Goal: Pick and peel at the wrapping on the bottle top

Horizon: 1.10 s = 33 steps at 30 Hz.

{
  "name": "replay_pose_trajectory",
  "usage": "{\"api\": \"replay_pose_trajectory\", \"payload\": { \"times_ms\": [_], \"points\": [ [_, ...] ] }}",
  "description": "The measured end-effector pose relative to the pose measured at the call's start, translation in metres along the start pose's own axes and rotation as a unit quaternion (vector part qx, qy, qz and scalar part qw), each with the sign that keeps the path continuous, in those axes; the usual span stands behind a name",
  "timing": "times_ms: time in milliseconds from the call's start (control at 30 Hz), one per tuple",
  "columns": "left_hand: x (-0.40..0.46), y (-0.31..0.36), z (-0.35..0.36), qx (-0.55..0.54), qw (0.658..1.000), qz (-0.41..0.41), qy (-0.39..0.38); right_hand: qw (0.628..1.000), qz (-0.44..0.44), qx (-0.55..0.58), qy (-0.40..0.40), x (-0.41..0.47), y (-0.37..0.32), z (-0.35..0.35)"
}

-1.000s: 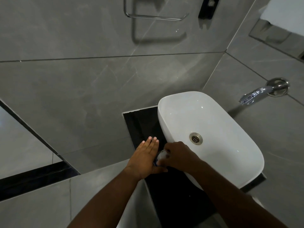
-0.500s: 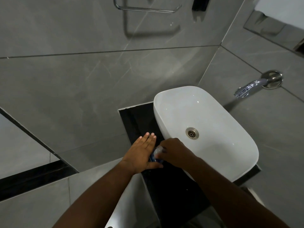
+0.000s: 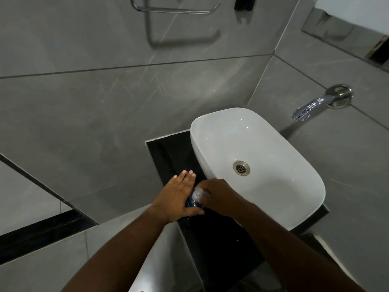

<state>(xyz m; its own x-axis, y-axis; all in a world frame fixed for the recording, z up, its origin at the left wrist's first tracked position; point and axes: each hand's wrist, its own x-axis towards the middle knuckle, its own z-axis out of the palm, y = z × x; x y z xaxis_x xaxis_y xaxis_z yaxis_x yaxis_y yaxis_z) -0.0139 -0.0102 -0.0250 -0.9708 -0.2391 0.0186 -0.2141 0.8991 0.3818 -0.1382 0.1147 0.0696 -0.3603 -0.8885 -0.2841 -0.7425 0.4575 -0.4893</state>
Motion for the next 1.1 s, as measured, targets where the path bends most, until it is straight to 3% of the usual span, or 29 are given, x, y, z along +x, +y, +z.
{"api": "replay_pose_trajectory", "payload": {
  "times_ms": [367, 467, 667, 800, 967, 1100],
  "points": [
    [-0.001, 0.001, 0.0, -0.005, 1.0, -0.003, -0.002, 1.0, 0.016, -0.001, 0.02, -0.001, 0.001, 0.0],
    [0.0, 0.001, -0.001, -0.015, 1.0, -0.002, 0.0, 0.999, -0.005, 0.035, -0.008, -0.002, -0.001, 0.002],
    [-0.001, 0.002, 0.0, -0.009, 1.0, -0.011, -0.005, 1.0, 0.011, -0.012, 0.002, -0.003, -0.002, -0.001],
    [0.0, 0.001, 0.0, -0.018, 1.0, -0.006, 0.0, 0.998, -0.008, -0.041, -0.038, -0.001, -0.007, 0.001],
    [0.0, 0.002, 0.001, -0.02, 1.0, -0.008, -0.001, 0.998, -0.007, -0.056, -0.007, 0.003, -0.007, -0.004],
    [0.0, 0.003, 0.0, -0.026, 1.0, -0.01, 0.004, 0.996, -0.01, -0.072, -0.049, 0.003, -0.008, -0.005]
  ]
}}
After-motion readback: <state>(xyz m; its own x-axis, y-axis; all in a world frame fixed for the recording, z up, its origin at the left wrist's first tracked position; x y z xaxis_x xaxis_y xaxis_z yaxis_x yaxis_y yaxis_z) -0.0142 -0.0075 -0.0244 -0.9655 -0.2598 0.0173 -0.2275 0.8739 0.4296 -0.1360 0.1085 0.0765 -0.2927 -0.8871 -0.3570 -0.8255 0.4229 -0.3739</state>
